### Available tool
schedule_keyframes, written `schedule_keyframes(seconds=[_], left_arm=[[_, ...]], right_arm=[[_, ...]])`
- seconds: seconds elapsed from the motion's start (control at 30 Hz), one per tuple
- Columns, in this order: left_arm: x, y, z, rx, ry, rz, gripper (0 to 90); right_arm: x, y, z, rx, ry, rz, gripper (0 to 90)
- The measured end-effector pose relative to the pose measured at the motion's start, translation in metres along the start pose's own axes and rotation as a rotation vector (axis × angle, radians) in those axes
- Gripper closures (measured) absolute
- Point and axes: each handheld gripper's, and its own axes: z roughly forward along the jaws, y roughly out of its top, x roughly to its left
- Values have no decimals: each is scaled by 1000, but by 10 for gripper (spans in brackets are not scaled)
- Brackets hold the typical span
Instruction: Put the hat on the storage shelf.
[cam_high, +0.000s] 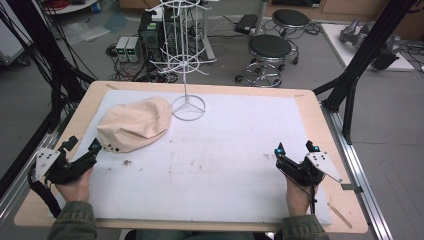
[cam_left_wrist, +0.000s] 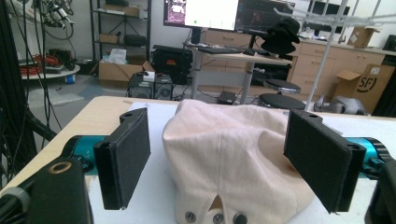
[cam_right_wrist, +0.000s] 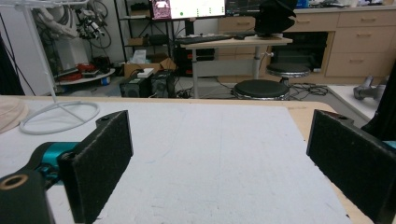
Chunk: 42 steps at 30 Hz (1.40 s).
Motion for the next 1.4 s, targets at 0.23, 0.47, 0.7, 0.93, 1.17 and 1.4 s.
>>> schedule_keyframes(seconds=[0.23, 0.47, 0.7, 0.93, 1.17, 1.4], left_arm=[[1, 16, -6, -46, 18, 12, 234], [7, 30, -4, -43, 16, 19, 234], [9, 45, 2, -27, 16, 31, 235], [4, 64, 21, -11, -16, 58, 241], [2, 80, 42, 11, -39, 70, 243], [-2, 84, 63, 22, -51, 74, 251]], right_arm=[[1, 0, 1, 5, 5, -3, 61], [0, 0, 1, 5, -3, 0, 61], [1, 0, 1, 8, 0, -6, 61], [0, 0, 1, 7, 2, -8, 61], [0, 0, 1, 12, 7, -1, 61], [0, 0, 0, 11, 14, -6, 61]])
